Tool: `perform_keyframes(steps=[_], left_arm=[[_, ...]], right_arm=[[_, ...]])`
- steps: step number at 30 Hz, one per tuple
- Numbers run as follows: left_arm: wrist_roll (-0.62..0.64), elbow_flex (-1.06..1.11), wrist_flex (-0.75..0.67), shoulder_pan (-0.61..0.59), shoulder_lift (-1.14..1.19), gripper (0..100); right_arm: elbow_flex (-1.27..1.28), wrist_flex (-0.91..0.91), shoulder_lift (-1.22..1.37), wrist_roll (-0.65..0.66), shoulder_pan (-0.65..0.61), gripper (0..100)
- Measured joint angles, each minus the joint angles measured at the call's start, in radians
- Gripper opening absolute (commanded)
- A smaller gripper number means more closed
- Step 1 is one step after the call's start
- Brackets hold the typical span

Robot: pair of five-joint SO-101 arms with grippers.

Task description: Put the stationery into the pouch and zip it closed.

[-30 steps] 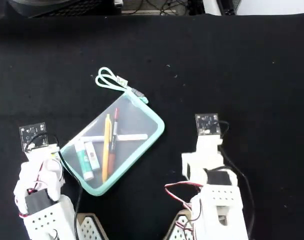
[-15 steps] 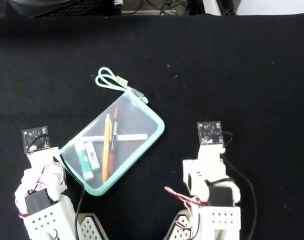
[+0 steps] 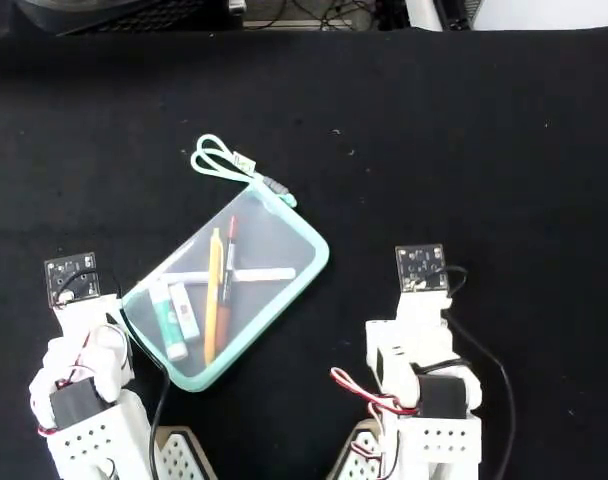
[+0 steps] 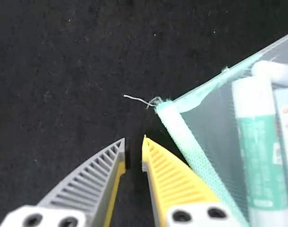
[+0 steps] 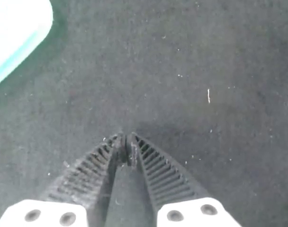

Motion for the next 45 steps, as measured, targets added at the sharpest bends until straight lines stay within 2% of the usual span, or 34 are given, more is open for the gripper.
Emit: perform_keyframes(steps=[5,11,14,17,24,32,39,45], left_arm=[[0.000,0.000,0.000,0.135,0.000,8],[0.000,0.000,0.000,0.494,-0.006,8],[0.000,0.000,0.002,0.592,-0.006,8],[0.000,0.000,0.002,0.597,-0.006,8],[0.000,0.000,0.003,0.446,-0.006,8],[0.000,0.000,0.003,0.388,-0.006,8],[0.000,0.000,0.003,0.273,-0.006,8],[0.000,0.000,0.003,0.247,-0.006,8]], right_arm=[[0.000,0.000,0.000,0.000,0.000,2.9],[0.000,0.000,0.000,0.000,0.000,2.9],[0.000,0.000,0.000,0.000,0.000,2.9],[0.000,0.000,0.000,0.000,0.000,2.9],[0.000,0.000,0.000,0.000,0.000,2.9],[0.000,0.000,0.000,0.000,0.000,2.9],[0.000,0.000,0.000,0.000,0.000,2.9],[0.000,0.000,0.000,0.000,0.000,2.9]])
